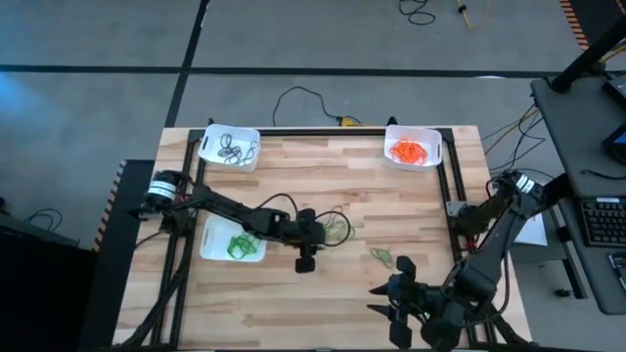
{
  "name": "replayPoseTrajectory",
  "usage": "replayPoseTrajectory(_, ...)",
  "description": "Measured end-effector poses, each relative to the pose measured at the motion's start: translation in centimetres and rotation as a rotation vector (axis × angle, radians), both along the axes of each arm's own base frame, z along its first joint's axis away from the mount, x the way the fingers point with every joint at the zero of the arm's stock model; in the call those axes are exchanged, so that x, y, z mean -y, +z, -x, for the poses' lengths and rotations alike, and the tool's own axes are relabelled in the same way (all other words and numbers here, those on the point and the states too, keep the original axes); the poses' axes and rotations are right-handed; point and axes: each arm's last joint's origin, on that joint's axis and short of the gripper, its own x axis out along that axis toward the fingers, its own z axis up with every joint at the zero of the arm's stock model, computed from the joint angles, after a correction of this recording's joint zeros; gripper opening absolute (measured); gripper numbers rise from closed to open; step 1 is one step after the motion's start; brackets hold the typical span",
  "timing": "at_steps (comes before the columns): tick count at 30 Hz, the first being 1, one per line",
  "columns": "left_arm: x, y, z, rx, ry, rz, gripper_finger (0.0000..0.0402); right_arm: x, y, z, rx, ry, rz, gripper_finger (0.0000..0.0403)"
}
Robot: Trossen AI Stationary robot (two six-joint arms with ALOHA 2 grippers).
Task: Sort rubber bands into baskets
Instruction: Put the green rubber band into the bottom white bin
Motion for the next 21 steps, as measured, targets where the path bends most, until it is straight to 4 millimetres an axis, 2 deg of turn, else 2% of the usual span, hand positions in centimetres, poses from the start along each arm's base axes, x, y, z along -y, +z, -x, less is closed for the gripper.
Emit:
replayPoseTrajectory(6, -0.3, -0.4, -0.1, -0.004, 0.007, -0.043, 0.0075, -0.1, -0.4, -0.3, 0.005, -0.042, -0.02, 0.0144)
replayPoseTrajectory(11, -0.1, -3.0, -0.3, -0.069, -0.007, -0.046, 0.0075, -0.2, -0.4, -0.4, 0.021, -0.07, -0.047, 0.0144)
replayPoseTrajectory(14, 0.1, -3.7, -0.6, -0.078, -0.012, -0.05, 0.0075, -0.4, -0.3, -0.5, 0.041, -0.07, -0.074, 0.0144)
replayPoseTrajectory(21, 0.1, -4.3, -0.5, -0.107, -0.006, -0.049, 0.0075, -0.6, -0.3, -0.8, 0.069, -0.086, -0.088, 0.0144)
